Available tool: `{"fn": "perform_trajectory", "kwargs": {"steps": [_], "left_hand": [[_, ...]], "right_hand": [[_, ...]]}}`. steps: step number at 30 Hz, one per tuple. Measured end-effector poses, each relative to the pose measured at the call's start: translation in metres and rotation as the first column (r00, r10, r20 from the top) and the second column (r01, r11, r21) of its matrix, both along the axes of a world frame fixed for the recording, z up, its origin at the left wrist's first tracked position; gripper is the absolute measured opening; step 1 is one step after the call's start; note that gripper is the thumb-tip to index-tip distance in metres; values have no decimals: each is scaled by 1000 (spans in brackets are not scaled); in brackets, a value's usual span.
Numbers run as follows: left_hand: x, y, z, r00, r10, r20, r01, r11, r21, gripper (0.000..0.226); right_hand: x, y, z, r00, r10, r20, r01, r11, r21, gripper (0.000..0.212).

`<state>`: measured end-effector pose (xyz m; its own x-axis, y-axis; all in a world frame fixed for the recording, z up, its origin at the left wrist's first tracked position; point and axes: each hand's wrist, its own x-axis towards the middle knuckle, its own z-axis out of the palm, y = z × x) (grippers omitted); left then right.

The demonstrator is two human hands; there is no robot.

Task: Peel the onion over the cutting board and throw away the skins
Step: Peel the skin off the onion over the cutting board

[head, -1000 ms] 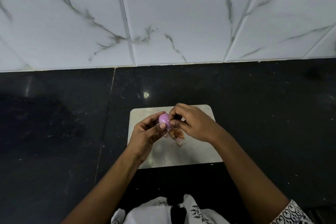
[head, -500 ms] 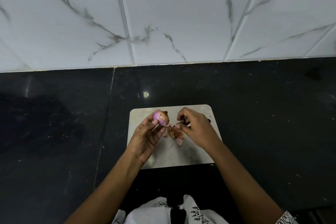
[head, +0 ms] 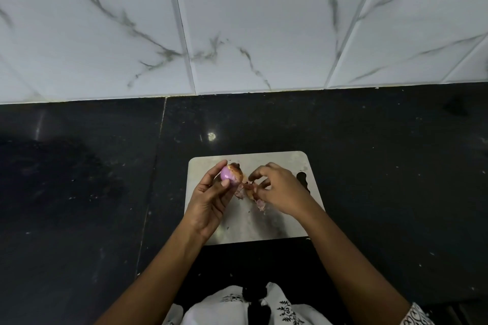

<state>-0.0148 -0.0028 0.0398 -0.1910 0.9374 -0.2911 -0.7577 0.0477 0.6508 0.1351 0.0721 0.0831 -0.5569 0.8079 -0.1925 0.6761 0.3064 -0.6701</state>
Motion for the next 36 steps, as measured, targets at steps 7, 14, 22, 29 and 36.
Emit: {"fn": "perform_trajectory", "kwargs": {"steps": [7, 14, 22, 29, 36], "left_hand": [[4, 2, 4, 986, 29, -163, -19, 998, 65, 65], [2, 0, 4, 973, 64, -221, -46, 995, 88, 44], [7, -6, 2, 946, 96, -308, -79, 995, 66, 48], [1, -3, 3, 926, 96, -365, -74, 995, 74, 50], [5, -3, 10, 897, 70, -437, -33, 995, 92, 47]], "right_hand": [[-14, -12, 18, 960, -50, -275, 114, 968, 225, 27], [-19, -15, 26, 989, 33, -142, 19, 936, 352, 28], [-20, -16, 33, 996, 80, 23, -83, 941, 327, 26], [-21, -15, 36, 999, 47, 14, -49, 947, 318, 22], [-20, -22, 29, 999, -9, 49, -9, 937, 348, 28]]}}
